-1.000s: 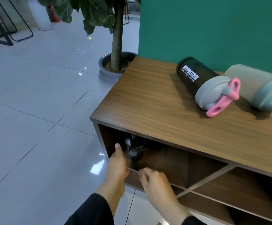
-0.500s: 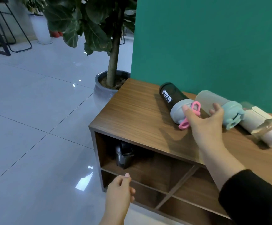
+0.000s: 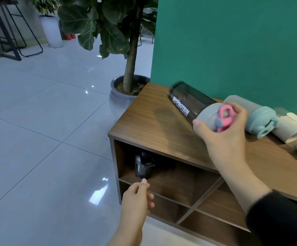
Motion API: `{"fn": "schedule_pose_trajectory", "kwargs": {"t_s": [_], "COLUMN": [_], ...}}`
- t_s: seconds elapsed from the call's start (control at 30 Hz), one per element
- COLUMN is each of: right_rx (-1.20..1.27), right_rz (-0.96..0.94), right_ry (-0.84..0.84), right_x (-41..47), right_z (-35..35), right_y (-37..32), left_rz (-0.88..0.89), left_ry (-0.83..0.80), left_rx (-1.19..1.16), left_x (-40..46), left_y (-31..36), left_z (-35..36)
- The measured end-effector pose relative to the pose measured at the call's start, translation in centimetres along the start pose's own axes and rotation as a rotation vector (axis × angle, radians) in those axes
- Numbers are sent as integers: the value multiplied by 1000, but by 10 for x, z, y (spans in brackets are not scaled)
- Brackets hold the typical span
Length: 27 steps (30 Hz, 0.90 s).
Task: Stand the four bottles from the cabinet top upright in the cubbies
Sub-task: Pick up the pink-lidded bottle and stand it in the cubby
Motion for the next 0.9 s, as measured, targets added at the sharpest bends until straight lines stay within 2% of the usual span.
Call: {"fn": "schedule_pose_trajectory", "kwargs": {"t_s": [0.07, 0.17, 0.23, 0.3, 0.33, 0.37, 0.43, 0.47, 0.53, 0.6, 0.73, 0.9], "right_rx": [72, 180, 261, 244, 213, 155, -2, 53, 265, 342, 348, 262], "right_rz": [-57, -59, 24, 245, 316, 322, 181, 189, 333, 450, 425, 317], "right_ry": [-124, -291, -276, -204, -198, -268, -309, -302, -218, -147, -34, 54], "right_x": [-41, -104, -125, -144, -157, -166, -176, -179, -183, -199, -217, -194], "right_z": [-14, -32, -47, -57, -59, -53, -57, -57, -53, -46, -30, -15], "right_y": [-32, -50, -27, 19, 31, 34, 44, 48, 60, 81, 106, 120], "left_rz": [30, 109, 152, 81, -10, -118, -254, -286, -347, -415, -469, -528], "left_ry": [-24, 23, -8, -140, -205, -244, -283, -290, -270, -230, -141, -153], "left_rx": [-114, -426, -566, -528, -471, -428, -386, -376, -373, -360, -297, -351], "left_x": [-7, -26, -39, -47, -50, -54, -58, -59, -57, -53, -29, -10], "left_y": [8, 19, 25, 22, 15, 6, -8, -12, -22, -32, -49, -64], "left_z": [-2, -15, -16, 0, 12, 20, 31, 36, 41, 44, 47, 63]}}
Point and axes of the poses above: each hand's wrist, its own x-axis towards the middle knuckle, its own z-axis out of the palm, y = z × x, the point moved 9 cm from there along x, towards the middle knuckle, and after that the axes turned 4 degrees about x, right-handed, at the moved point
